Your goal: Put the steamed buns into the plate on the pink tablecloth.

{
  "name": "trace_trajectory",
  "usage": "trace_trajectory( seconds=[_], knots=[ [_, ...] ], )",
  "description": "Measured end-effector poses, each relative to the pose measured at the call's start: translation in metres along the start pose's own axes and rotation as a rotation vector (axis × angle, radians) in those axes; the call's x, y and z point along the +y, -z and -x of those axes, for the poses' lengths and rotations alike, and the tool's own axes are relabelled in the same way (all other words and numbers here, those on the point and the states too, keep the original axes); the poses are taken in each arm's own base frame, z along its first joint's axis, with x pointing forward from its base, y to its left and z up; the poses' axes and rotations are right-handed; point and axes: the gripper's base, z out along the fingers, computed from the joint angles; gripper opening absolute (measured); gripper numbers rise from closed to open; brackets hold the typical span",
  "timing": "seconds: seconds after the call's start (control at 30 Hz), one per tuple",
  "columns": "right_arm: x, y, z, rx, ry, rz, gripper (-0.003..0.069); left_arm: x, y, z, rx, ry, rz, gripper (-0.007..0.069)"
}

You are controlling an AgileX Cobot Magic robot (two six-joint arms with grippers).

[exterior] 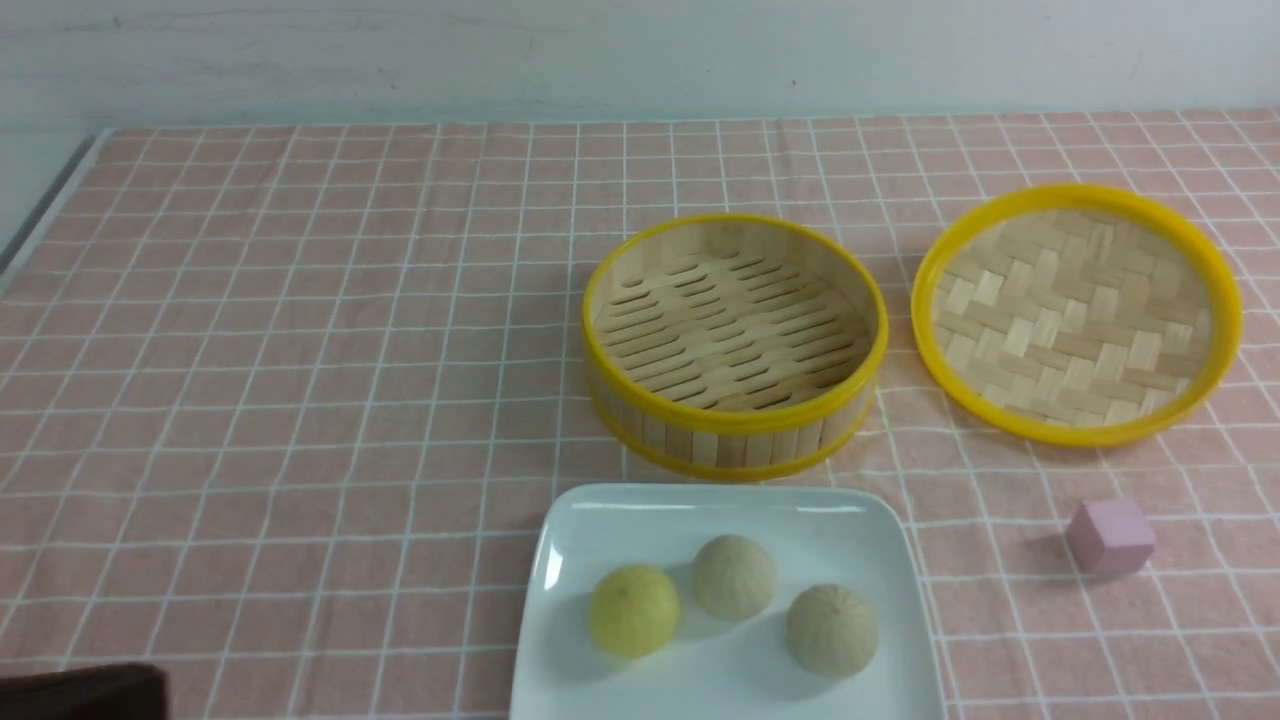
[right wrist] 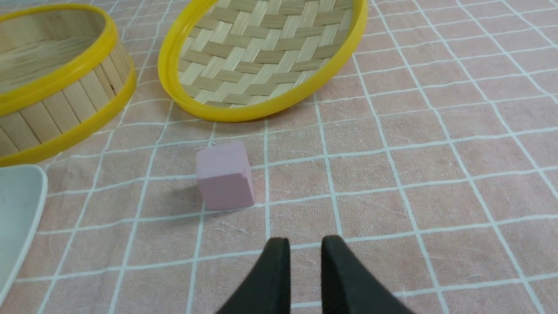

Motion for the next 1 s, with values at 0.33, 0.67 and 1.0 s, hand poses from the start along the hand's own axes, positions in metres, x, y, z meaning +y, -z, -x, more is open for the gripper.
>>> trace_trajectory(
  seconds=[0.33,0.67,1.0],
  knots=[
    [0.0,0.0,0.0,0.0,0.0,0.0,0.0143,-0.008,-0.047,-0.031,-0.351,-0.038,-0.264,0.0029],
    [0.0,0.0,0.0,-0.001,-0.001,0.0,0.0146,-0.003,-0.054,-0.044,-0.269,-0.044,-0.221,0.0038],
    [0.0,0.0,0.0,-0.001,-0.001,0.0,0.0149,0.002,-0.056,-0.051,-0.189,-0.046,-0.172,0.0044]
  ],
)
